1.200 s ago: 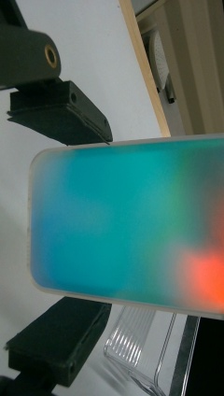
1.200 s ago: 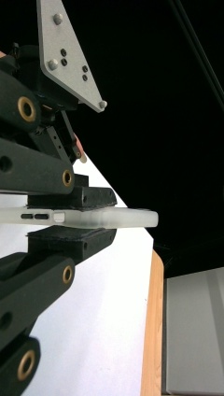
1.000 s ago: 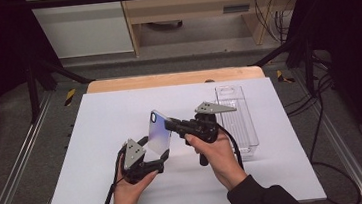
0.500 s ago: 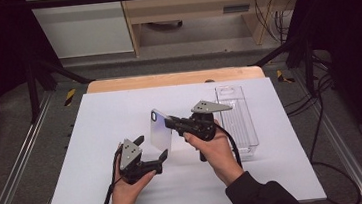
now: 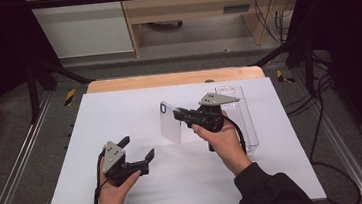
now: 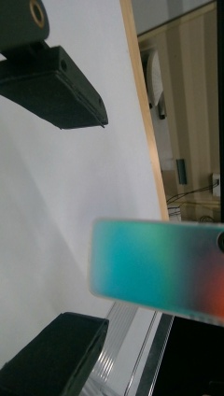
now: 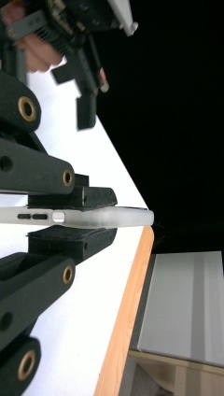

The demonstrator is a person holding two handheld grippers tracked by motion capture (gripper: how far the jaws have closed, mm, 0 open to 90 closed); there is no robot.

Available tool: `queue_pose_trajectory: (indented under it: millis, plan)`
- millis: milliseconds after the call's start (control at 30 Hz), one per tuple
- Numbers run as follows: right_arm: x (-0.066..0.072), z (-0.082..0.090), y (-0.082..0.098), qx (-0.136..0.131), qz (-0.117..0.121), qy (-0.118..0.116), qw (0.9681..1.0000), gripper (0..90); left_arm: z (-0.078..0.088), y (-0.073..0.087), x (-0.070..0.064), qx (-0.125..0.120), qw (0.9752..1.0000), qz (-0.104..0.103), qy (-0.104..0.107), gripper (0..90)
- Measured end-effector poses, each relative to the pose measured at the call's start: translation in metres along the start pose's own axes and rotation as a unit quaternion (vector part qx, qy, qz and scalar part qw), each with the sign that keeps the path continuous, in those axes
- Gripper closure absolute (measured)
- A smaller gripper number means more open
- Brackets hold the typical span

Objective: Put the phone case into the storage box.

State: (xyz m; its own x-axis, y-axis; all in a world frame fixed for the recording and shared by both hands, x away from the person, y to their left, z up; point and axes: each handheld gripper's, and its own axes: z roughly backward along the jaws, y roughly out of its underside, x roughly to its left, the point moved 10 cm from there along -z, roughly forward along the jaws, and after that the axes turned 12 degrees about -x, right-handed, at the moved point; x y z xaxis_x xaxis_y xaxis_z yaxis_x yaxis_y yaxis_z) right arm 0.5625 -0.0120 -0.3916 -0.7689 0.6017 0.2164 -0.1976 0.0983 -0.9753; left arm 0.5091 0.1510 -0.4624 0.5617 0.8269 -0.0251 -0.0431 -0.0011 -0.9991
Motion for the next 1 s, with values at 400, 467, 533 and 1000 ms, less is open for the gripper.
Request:
queue_pose_trajectory:
  millis: [400, 467, 533, 1000]
  plan:
    - [-0.012, 0.003, -0.005, 0.007, 0.026, -0.002, 0.9996, 81.4, 0.036, 0.005, 0.04, 0.0, 0.9993, 0.004, -0.037, 2.4]
    - [-0.013, 0.003, -0.004, 0.011, 0.029, -0.002, 0.9995, 81.4, 0.044, 0.008, 0.046, 0.002, 0.9989, 0.004, -0.046, 2.4]
    - [-0.015, 0.002, -0.003, 0.015, 0.033, -0.001, 0.9993, 81.4, 0.05, 0.01, 0.049, 0.003, 0.9986, 0.007, -0.052, 2.4]
    - [-0.024, 0.006, -0.008, 0.01, 0.034, 0.001, 0.9994, 81.3, 0.077, 0.014, 0.062, -0.007, 0.9973, 0.017, -0.071, 2.3]
